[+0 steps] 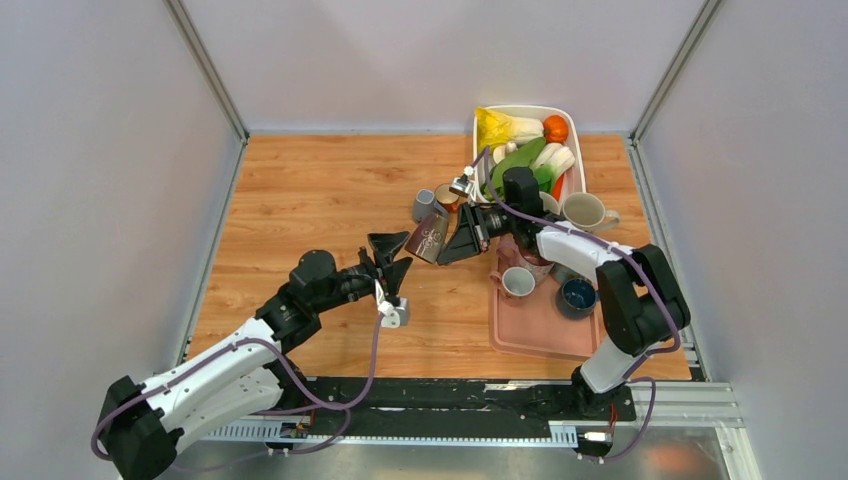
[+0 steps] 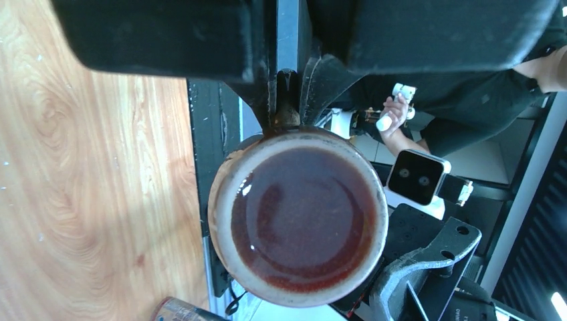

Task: Turn the mug right side up
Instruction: Turn over the cup at the center of the board.

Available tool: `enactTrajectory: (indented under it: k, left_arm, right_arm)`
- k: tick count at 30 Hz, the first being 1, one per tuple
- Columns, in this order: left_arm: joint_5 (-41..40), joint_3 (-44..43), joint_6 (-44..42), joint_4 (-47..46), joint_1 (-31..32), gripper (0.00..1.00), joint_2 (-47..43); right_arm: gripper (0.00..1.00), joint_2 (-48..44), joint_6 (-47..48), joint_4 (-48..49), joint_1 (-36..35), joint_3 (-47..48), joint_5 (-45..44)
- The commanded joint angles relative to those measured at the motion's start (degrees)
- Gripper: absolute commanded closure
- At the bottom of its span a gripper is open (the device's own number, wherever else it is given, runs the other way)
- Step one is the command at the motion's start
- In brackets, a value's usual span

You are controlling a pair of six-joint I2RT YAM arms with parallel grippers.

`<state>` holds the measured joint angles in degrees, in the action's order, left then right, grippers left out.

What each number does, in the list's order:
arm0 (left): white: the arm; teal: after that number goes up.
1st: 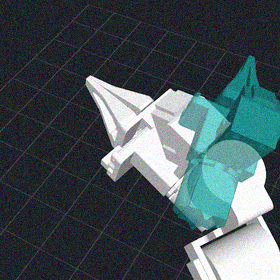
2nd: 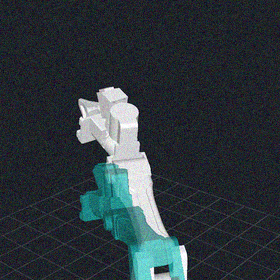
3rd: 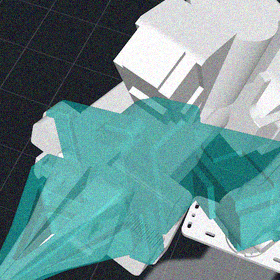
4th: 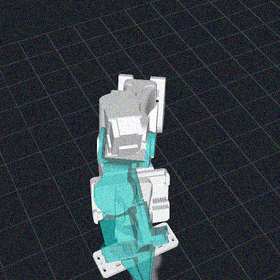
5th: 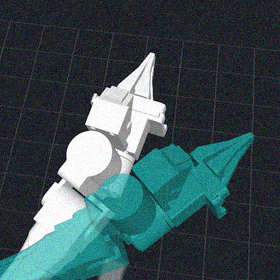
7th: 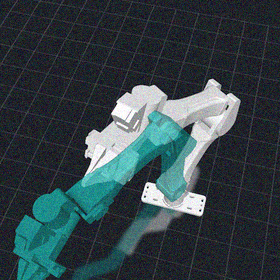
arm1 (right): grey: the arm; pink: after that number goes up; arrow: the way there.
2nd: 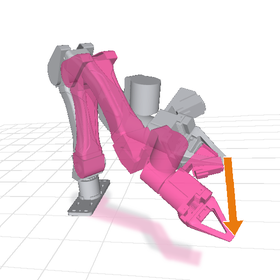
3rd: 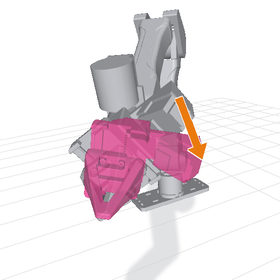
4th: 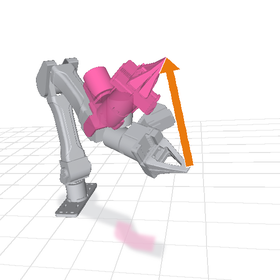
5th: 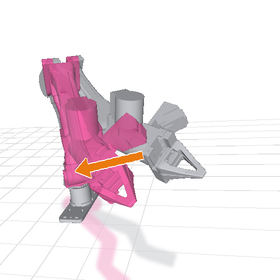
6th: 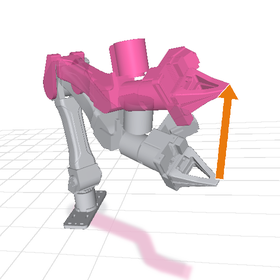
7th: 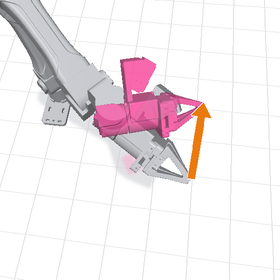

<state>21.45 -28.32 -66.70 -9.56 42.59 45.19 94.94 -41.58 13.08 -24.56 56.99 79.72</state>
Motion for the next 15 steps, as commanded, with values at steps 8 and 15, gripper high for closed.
enactTrajectory:
  k: [8,15]
  left_arm:
    - [-4.9,-0.4,-5.5,-18.5,3.1,0.59,7.5]
    - [-5.9,-3.1,-5.0,-13.2,3.1,0.97,8.9]
  right_arm:
    - [1.0,-3.5,-3.4,3.7,0.0,-1.0,4.6]
    - [0.72,-4.3,-1.2,3.1,0.6,-1.1,3.5]
